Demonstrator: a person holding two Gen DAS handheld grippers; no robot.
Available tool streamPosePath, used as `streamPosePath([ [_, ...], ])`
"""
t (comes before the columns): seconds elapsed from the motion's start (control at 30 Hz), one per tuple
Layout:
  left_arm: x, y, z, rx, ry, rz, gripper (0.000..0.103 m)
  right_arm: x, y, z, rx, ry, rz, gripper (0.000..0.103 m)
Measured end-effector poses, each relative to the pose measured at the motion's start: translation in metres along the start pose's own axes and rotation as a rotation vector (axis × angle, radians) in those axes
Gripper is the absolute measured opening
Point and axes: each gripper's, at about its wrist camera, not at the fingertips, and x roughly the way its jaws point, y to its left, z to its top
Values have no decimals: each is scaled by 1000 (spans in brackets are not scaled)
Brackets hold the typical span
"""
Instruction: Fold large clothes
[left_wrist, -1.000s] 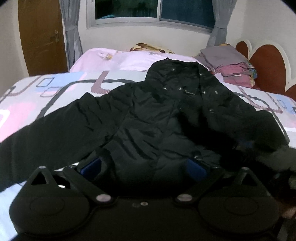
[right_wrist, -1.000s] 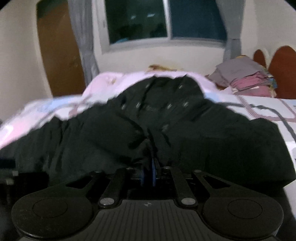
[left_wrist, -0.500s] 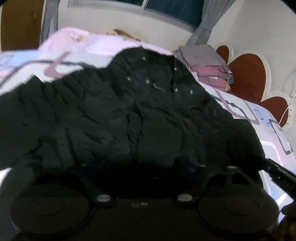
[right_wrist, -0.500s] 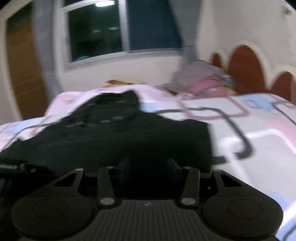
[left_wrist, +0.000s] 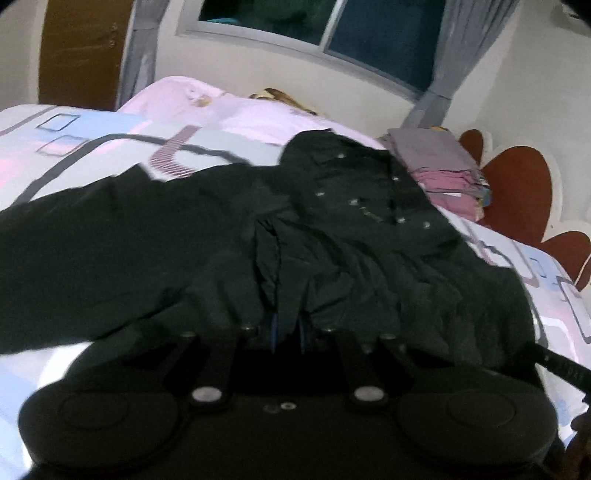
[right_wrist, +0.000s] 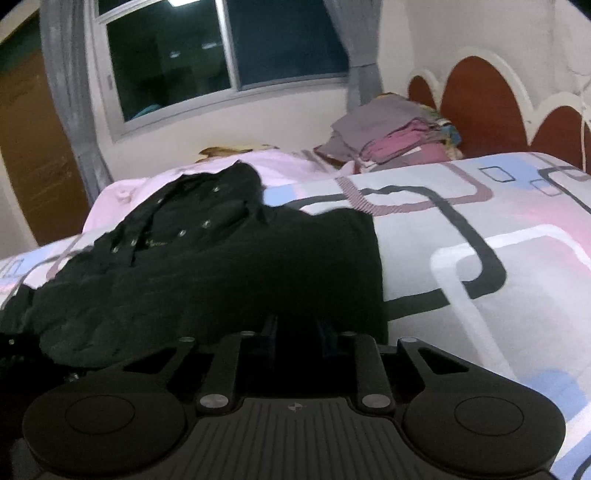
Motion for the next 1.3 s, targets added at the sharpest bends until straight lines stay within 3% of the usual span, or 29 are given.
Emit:
streamPosePath([
  [0.2, 0, 2, -8, 6, 15, 58, 14, 11, -2, -7, -7, 47, 8, 22],
  [0.3, -14, -3, -5, 35, -16, 133, 34, -5, -6, 0, -2, -5, 24, 22],
  [0.33, -22, -7, -3, 53, -53, 171, 47, -11, -7, 4, -6, -32, 25, 22],
  [0.37, -32, -14, -1, 81, -99, 198, 52, -15, -7, 9, -15, -57, 20, 22],
  [0.43, -38, -35, 8, 152, -148, 165, 56, -12, -9, 17, -23, -77, 9, 22],
  [0.57, 0, -76, 17, 260, -103, 112, 59, 23, -12, 27, -41, -19, -8, 22],
  [0.63, 29, -79, 12, 280, -25, 140, 60, 46, -14, 17, -90, 55, -41, 22],
  [0.7, 52, -71, 3, 259, 56, 150, 61, 54, -13, 8, -149, 63, -43, 22],
  [0.77, 50, -64, 4, 233, 61, 137, 60, 49, -12, 13, -178, 77, -32, 22],
  [0.83, 40, -67, 12, 233, 27, 151, 57, 40, -21, 25, -129, 35, -7, 22],
  [0.97, 39, -78, 33, 261, -36, 140, 70, 51, -34, 56, -89, -17, -26, 22],
  [1.07, 62, -82, 41, 276, 3, 144, 67, 78, -38, 71, -106, 3, -47, 22],
  [1.17, 82, -75, 33, 297, 55, 160, 71, 114, -44, 65, -137, 139, -84, 22],
  [1.3, 90, -66, 29, 288, 83, 149, 74, 116, -39, 52, -210, 113, -111, 22],
])
